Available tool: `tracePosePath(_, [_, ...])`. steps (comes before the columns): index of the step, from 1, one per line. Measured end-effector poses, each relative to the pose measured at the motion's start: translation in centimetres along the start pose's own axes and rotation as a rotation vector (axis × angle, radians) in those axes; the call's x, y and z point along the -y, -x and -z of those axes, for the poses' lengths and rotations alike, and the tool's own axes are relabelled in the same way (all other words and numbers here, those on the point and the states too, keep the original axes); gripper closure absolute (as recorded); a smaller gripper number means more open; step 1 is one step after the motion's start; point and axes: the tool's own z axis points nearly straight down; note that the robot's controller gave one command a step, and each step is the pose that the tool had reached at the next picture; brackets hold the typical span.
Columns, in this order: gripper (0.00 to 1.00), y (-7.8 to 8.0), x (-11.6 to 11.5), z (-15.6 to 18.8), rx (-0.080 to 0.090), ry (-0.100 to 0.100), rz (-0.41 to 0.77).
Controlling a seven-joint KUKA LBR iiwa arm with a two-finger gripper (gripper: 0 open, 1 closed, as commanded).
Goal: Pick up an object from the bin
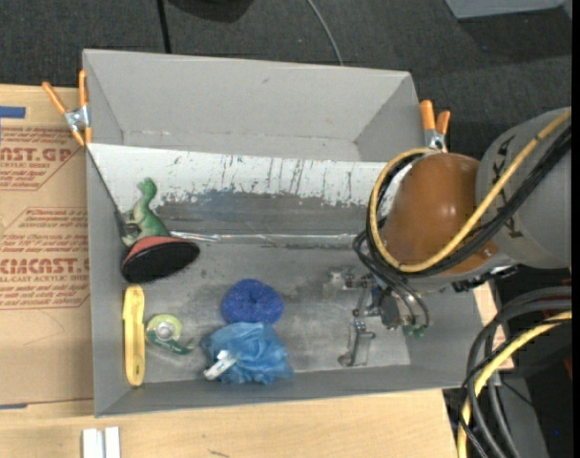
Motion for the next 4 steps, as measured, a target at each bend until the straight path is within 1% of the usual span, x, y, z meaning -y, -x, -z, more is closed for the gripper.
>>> tracePosePath(1, [0.00,0.2,0.0,0.4,0.007,0.000,0.000])
tracePosePath(2, [0.00,0.9,-5.4,-3.8,0.007,0.000,0.033])
tracePosePath(3, [0.00,1.2,-8.7,-5.7,0.000,0.003,0.035])
tracePosePath(4, [0.00,4.1,-10.0,-5.7,0.006,-0.001,0.055])
